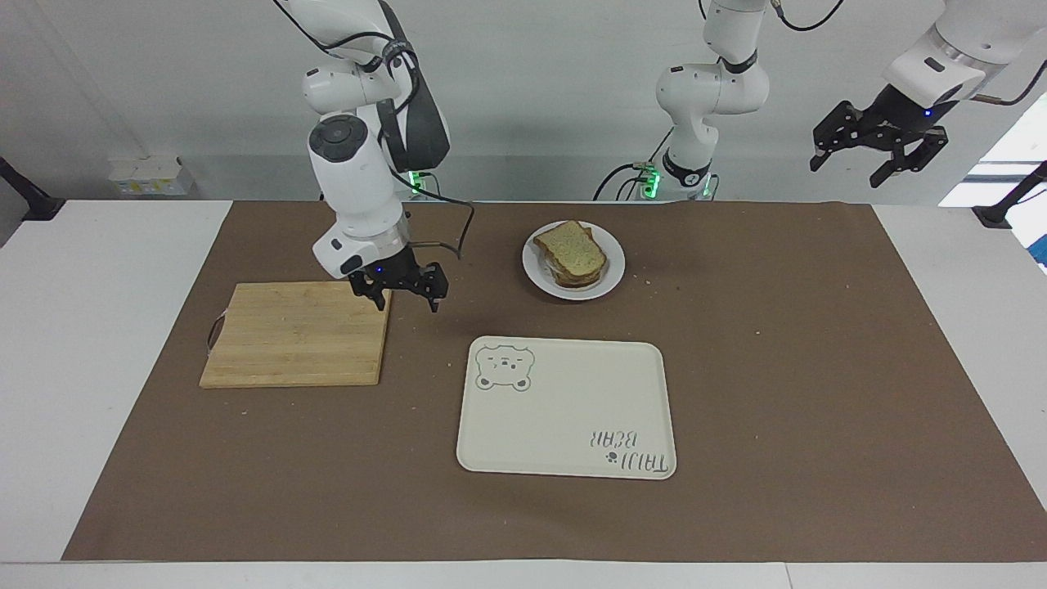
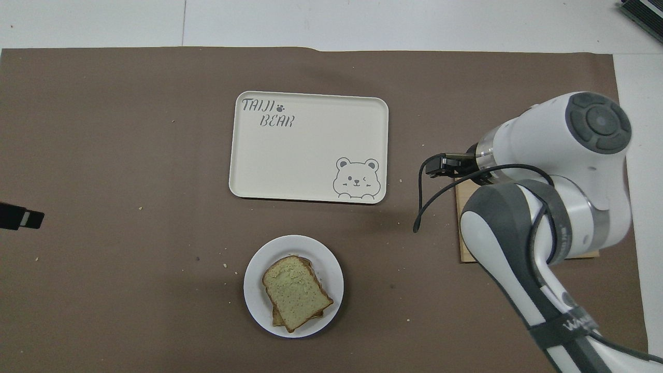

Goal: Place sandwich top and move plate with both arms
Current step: 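Release the bread and raise the right gripper while the left gripper enters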

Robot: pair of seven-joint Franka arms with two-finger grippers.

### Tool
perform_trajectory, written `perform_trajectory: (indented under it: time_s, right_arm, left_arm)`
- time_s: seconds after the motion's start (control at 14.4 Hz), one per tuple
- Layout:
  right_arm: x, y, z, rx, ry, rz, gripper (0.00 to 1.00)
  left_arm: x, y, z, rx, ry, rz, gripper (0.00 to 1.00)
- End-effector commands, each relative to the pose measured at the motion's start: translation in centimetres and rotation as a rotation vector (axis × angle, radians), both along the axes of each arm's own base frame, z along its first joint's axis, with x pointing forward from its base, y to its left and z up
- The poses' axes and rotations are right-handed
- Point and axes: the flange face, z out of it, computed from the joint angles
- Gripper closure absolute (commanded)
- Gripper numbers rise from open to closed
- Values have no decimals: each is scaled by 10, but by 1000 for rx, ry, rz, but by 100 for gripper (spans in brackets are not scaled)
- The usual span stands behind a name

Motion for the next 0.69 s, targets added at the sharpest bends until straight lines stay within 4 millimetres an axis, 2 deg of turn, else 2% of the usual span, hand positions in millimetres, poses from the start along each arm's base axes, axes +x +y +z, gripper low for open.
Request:
perform_trajectory:
  time_s: [0.0,0.21,0.35,0.62]
  right_arm:
    - [-12,-29,27,-19,21,4,0]
    - [-17,-75,40,-18,42,33,0]
    - [-19,-103,39,-17,69,11,0]
    - [-31,-143,38,-9,119,-18,0]
  left_arm:
    - [-18,-7,-34,-104,28,19,0]
    - [-20,-15,-80,-263,56,75,0]
    - [-35,-20,-124,-336,71,122,0]
    - [-60,-31,-190,-446,93,169,0]
